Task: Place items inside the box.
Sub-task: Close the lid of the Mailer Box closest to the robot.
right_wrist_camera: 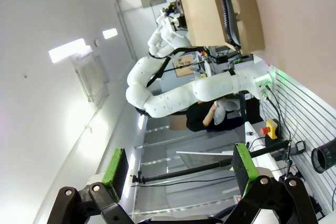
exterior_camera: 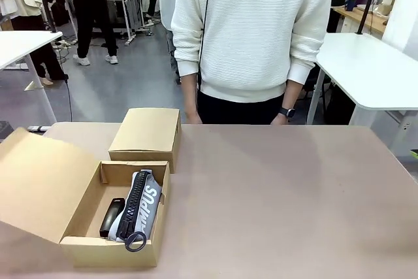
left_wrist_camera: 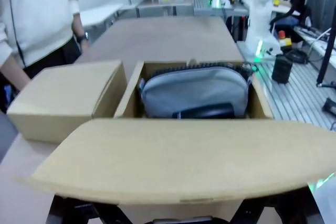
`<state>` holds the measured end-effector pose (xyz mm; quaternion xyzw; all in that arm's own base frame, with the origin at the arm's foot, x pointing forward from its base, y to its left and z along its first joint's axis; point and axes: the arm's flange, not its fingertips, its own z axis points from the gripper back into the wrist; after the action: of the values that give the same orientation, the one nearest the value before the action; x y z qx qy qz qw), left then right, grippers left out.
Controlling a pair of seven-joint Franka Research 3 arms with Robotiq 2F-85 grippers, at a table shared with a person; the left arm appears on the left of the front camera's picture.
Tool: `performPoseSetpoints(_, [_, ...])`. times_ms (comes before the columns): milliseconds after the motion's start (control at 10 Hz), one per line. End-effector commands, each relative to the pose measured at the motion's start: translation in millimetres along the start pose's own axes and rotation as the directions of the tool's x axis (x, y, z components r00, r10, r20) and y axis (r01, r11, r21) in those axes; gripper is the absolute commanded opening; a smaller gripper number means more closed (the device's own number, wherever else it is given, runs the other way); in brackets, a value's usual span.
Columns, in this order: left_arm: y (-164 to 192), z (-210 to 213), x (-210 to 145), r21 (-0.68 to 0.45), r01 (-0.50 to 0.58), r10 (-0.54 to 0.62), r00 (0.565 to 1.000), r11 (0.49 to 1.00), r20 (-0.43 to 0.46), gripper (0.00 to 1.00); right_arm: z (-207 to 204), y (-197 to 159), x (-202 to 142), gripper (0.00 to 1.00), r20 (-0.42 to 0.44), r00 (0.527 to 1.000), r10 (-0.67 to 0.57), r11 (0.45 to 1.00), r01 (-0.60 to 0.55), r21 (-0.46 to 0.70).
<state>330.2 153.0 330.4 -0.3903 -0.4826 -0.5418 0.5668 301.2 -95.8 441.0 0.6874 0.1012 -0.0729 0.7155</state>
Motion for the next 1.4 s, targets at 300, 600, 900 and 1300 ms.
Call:
performPoseSetpoints(300, [-34,-70,62,0.036,0.06,-0.065,0.979,0.998,0.191,1.0,0,8,-2,1.0,0.005,1.0,-0.017,1.0,0.017,0.017])
performPoseSetpoints(600, [-53,-121,66,0.031,0.069,-0.073,0.981,0.997,0.179,1.0,0,8,-2,1.0,0.005,1.0,-0.017,1.0,0.017,0.017])
performPoseSetpoints(900, [-82,-167,51,-0.057,0.071,-0.064,0.991,0.996,0.115,1.0,0,8,-2,1.0,0.005,1.0,-0.017,1.0,0.017,0.017])
performPoseSetpoints(1300, [-126,-194,42,-0.015,-0.022,0.023,0.996,1.0,0.089,1.0,0,8,-2,1.0,0.005,1.0,-0.017,1.0,0.017,0.017])
